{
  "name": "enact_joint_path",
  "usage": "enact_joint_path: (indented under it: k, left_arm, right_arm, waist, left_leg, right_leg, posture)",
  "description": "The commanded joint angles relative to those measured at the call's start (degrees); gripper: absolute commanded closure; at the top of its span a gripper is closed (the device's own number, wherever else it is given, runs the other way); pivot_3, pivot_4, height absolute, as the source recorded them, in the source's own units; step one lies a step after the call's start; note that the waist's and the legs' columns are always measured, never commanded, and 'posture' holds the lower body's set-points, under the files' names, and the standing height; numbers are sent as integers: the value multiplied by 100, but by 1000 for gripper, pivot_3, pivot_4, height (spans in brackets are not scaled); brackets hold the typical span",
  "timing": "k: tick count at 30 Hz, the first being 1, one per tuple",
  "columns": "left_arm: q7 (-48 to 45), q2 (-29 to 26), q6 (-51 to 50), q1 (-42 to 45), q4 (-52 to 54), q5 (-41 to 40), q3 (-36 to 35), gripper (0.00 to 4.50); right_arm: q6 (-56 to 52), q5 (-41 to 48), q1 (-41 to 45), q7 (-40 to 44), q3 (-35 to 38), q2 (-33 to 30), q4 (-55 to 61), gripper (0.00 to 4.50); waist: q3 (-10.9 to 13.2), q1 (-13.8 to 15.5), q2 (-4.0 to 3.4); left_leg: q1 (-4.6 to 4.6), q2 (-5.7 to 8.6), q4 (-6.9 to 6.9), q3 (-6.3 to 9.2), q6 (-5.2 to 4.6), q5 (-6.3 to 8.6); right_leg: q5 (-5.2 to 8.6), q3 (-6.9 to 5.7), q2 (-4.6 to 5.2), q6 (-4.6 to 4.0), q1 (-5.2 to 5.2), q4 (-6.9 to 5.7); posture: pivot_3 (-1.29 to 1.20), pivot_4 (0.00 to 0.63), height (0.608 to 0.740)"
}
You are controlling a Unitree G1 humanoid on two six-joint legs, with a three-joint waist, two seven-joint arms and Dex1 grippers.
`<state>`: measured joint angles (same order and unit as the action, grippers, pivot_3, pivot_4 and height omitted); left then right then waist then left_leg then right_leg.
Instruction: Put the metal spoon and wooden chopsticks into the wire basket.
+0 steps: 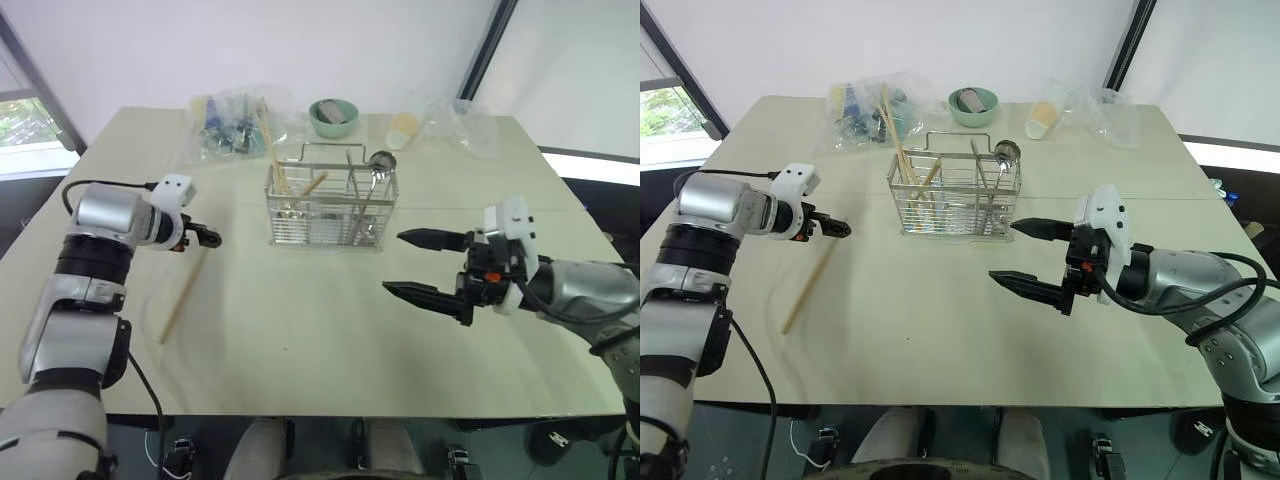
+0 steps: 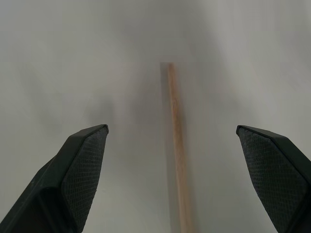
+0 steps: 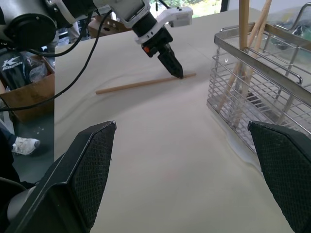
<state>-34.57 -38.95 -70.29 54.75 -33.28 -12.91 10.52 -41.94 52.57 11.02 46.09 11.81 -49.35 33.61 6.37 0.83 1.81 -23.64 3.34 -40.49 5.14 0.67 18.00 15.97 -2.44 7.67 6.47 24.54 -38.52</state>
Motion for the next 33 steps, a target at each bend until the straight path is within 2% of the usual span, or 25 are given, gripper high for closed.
enact_joint_path:
  k: [1, 4, 7, 14, 21, 25, 30, 33]
  left_arm:
    - [-164, 63, 116, 19, -144, 142, 112, 43]
    - [-188, 167, 206, -13, -281, 230, 122, 43]
    - [-190, 275, 202, -6, -365, 229, -23, 881]
    - [-188, 351, 289, 94, -510, 352, -128, 4485]
    - [35, 389, 375, 242, -460, 350, -560, 4485]
    - [393, 384, 666, 401, -325, 229, -1209, 4485]
    - [1202, 398, 1609, 733, -228, -13, -2346, 4485]
    - [1460, 411, 1883, 883, -40, -160, -2753, 4485]
  right_arm:
    - [42, 87, 118, -20, 123, 17, 104, 0]
    - [10, 122, 156, -60, 127, 29, 89, 0]
    - [-31, 177, 168, -117, 147, 30, 124, 0]
    - [-55, 242, 133, -182, 197, 28, 129, 0]
    - [-41, 216, 216, -206, 206, 21, 53, 0]
    - [-52, 216, 260, -224, 214, 22, 6, 0]
    - [-58, 221, 271, -253, 201, 44, -22, 0]
    - [-52, 209, 281, -267, 172, 65, -31, 0]
  waist:
    - [-1, 1, -1]
    - [-10, 7, -15]
    - [-16, 15, -25]
    - [-19, 31, -30]
    - [-17, 129, -28]
    - [-10, 140, -17]
    - [-4, 143, -5]
    - [-4, 142, -5]
  left_leg:
    - [0, 0, 2, 0, 0, 0]
    - [8, 0, 15, -3, 0, 0]
    - [16, 1, 26, -3, 0, 0]
    - [16, 3, 29, -4, -1, -1]
    - [15, 3, 30, -6, 0, -1]
    - [13, 1, 33, -6, 0, -1]
    - [12, 1, 35, -6, 4, -3]
    - [12, 2, 35, -7, 8, -5]
  right_leg:
    - [0, 0, 0, 0, 0, 3]
    - [0, 0, 2, 0, -8, 14]
    - [0, 0, 2, -1, -13, 16]
    - [-1, 0, 4, 1, -14, 23]
    - [-2, 1, 4, 2, -12, 26]
    - [-2, 0, 2, 3, -8, 26]
    - [-3, 0, 2, 5, -7, 28]
    - [-4, 0, 2, 6, -8, 30]
  posture:
    - [0, 150, 635]
    - [0, 150, 635]
    - [0, 150, 635]
    - [0, 150, 635]
    - [0, 150, 635]
    - [0, 150, 635]
    - [0, 150, 635]
    - [0, 150, 635]
